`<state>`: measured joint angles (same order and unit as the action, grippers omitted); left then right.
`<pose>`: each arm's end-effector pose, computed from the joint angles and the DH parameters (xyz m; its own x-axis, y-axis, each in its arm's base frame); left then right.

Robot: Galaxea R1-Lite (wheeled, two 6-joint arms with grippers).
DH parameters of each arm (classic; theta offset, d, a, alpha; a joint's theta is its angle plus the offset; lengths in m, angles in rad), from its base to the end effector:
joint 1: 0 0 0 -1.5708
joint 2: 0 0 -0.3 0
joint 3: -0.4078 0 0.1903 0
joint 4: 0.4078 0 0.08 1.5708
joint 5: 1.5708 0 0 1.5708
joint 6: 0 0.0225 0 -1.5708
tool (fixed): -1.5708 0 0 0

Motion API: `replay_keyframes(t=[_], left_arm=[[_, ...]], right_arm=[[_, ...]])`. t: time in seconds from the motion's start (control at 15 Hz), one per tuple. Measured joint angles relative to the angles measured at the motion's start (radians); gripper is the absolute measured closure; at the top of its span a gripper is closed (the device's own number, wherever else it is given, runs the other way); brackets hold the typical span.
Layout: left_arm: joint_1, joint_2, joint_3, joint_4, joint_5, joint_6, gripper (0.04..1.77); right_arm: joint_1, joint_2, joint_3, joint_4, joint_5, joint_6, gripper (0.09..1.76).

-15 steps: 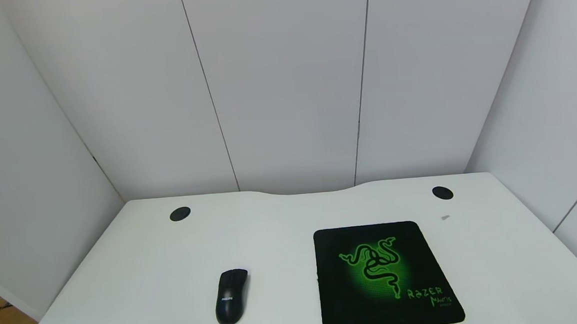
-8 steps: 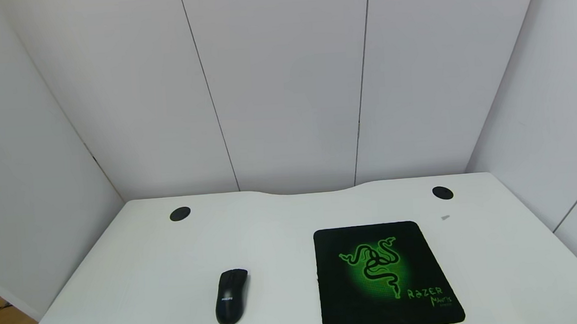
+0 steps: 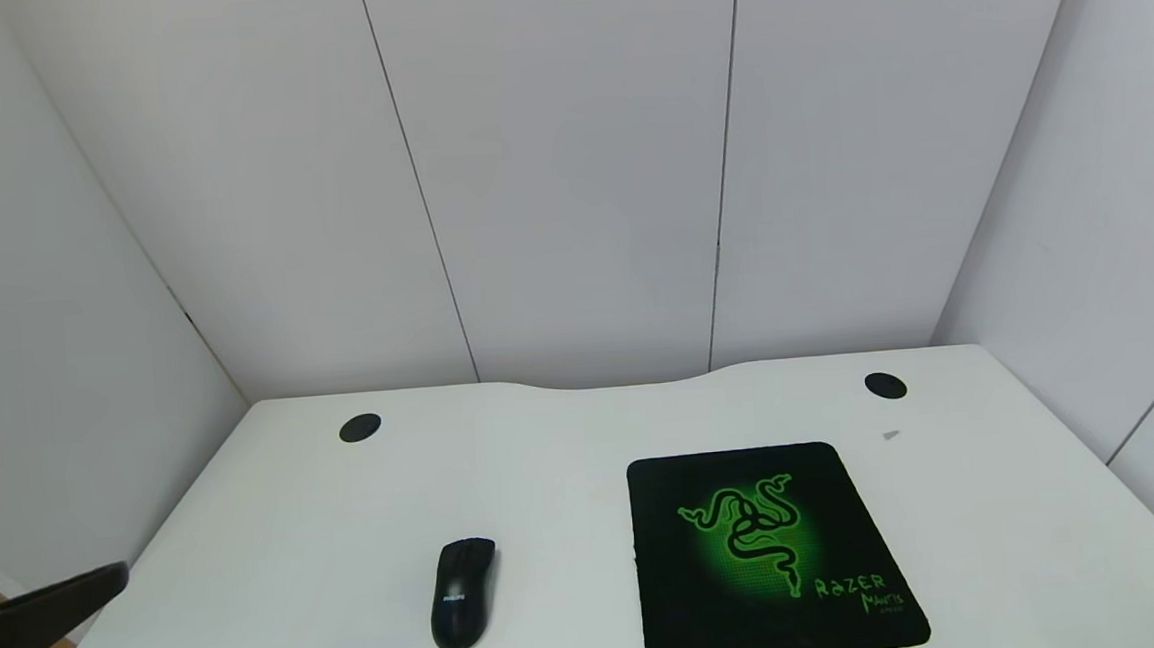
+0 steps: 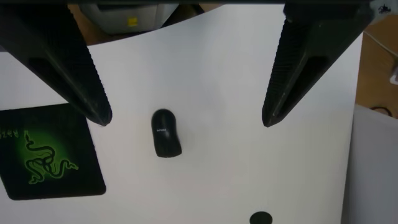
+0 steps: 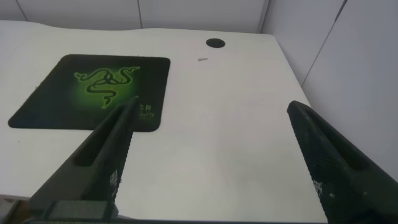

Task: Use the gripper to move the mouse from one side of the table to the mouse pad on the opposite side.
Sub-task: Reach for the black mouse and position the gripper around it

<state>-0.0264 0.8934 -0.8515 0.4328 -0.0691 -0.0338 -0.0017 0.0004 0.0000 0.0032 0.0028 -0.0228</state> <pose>0.0807 -0.0037 0.2550 0.8852 -0.0924 -0.4560 0.0722 0.9955 -0.0616 -0.0228 0.0001 0.0752 1.0000 0.0011 -0.0036 -0.0012 0.9997 -0.0228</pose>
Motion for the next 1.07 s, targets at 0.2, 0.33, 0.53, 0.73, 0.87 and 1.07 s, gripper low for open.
replay_keyframes(t=[0.2, 0.33, 0.53, 0.73, 0.87, 1.07], left_arm=[[-0.069, 0.133, -0.086, 0.067, 0.017, -0.043, 0.09], [-0.114, 0.223, -0.139, 0.12, 0.027, -0.096, 0.09], [-0.194, 0.363, -0.185, 0.138, 0.089, -0.17, 0.09], [-0.293, 0.489, -0.211, 0.138, 0.16, -0.256, 0.09], [-0.33, 0.566, -0.229, 0.138, 0.172, -0.295, 0.09], [-0.347, 0.677, -0.251, 0.136, 0.176, -0.331, 0.09]], right_arm=[[0.0, 0.0, 0.0, 0.0, 0.0, 0.0, 0.14], [0.0, 0.0, 0.0, 0.0, 0.0, 0.0, 0.14], [0.0, 0.0, 0.0, 0.0, 0.0, 0.0, 0.14], [0.0, 0.0, 0.0, 0.0, 0.0, 0.0, 0.14], [0.0, 0.0, 0.0, 0.0, 0.0, 0.0, 0.14], [0.0, 0.0, 0.0, 0.0, 0.0, 0.0, 0.14]])
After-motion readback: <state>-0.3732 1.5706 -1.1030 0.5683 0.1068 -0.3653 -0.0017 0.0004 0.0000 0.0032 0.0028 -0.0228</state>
